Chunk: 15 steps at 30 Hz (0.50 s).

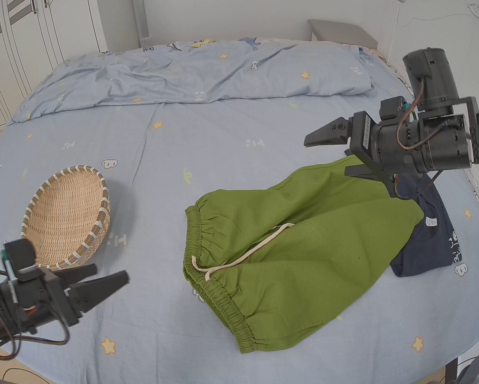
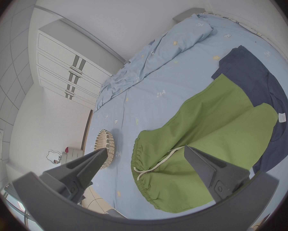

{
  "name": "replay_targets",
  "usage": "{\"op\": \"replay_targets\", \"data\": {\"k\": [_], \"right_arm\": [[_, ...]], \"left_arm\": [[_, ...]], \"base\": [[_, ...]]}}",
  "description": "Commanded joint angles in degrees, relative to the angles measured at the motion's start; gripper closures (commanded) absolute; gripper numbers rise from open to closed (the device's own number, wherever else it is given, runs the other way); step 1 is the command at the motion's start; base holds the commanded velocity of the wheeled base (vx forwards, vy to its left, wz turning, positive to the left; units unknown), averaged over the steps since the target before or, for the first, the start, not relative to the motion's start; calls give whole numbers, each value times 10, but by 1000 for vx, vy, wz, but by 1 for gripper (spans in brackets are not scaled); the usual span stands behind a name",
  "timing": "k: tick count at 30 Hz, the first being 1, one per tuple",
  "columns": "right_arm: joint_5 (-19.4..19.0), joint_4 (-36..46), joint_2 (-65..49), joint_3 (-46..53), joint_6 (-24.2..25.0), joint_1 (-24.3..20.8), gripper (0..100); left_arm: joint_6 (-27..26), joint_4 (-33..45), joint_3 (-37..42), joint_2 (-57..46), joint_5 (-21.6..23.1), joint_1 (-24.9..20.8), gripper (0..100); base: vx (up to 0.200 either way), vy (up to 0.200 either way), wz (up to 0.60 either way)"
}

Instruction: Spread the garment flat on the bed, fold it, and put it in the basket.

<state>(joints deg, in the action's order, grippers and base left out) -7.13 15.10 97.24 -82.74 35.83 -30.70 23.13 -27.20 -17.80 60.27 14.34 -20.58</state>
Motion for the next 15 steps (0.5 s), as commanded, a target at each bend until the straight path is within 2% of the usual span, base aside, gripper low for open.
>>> {"op": "replay_targets", "data": {"k": [1,4,7,12,15], "right_arm": [[-20,-214,-129,291,-45,77,0],[0,-218,-127,295,-42,78,0],[4,-216,-128,299,-42,79,0],[-1,-216,-148,305,-42,80,0],[-2,-217,-147,305,-41,84,0]], "left_arm": [[142,-402,85,515,-30,-229,0],[149,-483,102,562,-26,-240,0],[150,-527,122,588,-12,-249,0],[150,-539,139,589,21,-249,0],[150,-539,136,588,22,-248,0]], "base": [[0,0,0],[0,0,0],[0,0,0],[0,0,0],[0,0,0]]}}
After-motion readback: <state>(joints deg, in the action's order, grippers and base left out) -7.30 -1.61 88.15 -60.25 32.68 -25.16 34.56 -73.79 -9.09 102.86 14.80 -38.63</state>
